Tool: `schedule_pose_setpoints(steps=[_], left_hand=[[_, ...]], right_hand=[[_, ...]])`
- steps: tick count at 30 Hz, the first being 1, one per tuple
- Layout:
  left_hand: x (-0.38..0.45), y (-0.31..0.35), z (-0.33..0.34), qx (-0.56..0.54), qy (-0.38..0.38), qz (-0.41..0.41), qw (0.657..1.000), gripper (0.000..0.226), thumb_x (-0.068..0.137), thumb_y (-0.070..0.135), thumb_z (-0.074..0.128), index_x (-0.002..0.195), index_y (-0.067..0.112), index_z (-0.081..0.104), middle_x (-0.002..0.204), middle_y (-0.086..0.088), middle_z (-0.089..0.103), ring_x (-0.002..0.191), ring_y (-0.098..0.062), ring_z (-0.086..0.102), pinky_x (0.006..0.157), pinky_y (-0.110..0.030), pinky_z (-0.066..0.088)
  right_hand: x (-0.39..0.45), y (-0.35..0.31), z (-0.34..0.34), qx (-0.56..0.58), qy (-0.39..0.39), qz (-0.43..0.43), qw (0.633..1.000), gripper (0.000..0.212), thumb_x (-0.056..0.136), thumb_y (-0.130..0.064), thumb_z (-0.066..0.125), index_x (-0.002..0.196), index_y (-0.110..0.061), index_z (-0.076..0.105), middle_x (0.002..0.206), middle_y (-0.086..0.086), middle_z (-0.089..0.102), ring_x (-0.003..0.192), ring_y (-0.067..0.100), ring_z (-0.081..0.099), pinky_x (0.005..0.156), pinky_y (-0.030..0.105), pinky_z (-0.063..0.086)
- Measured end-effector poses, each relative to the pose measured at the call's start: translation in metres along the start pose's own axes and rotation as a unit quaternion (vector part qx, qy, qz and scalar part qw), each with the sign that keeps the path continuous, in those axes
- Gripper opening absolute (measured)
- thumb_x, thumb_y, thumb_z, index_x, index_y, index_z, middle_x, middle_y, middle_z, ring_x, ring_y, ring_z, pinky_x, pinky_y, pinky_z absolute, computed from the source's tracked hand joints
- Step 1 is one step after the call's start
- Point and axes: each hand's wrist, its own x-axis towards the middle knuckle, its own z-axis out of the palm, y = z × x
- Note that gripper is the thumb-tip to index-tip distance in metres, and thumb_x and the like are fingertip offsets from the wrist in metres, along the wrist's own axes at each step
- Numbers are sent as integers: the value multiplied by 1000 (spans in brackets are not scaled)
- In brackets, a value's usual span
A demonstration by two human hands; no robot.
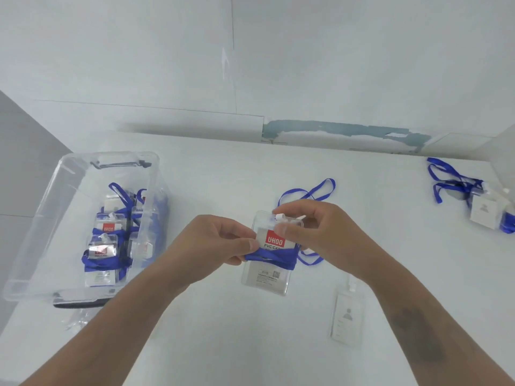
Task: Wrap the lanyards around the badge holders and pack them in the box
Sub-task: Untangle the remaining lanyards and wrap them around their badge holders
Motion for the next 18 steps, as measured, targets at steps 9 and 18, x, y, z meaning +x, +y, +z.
schedule_pose_setpoints(steps=[9, 18], left_hand=[[-21, -40, -104, 5, -3, -12, 1000, 2, 83, 20, 76, 85, 21, 75, 75, 3, 77, 81, -17, 74, 73, -23, 60], [-32, -71, -227, -8, 4, 11, 1000, 7, 82, 13, 77, 81, 20, 77, 76, -5, 76, 64, -12, 68, 65, -21, 59]], right_hand=[[15, -48, 101, -21, 24, 15, 999, 12, 89, -30, 70, 100, -33, 73, 86, -17, 73, 70, 0, 63, 62, 15, 53], [49, -123, 200, -133, 53, -29, 989, 14, 90, -26, 67, 97, -38, 71, 86, -21, 70, 60, -6, 58, 52, 9, 45]])
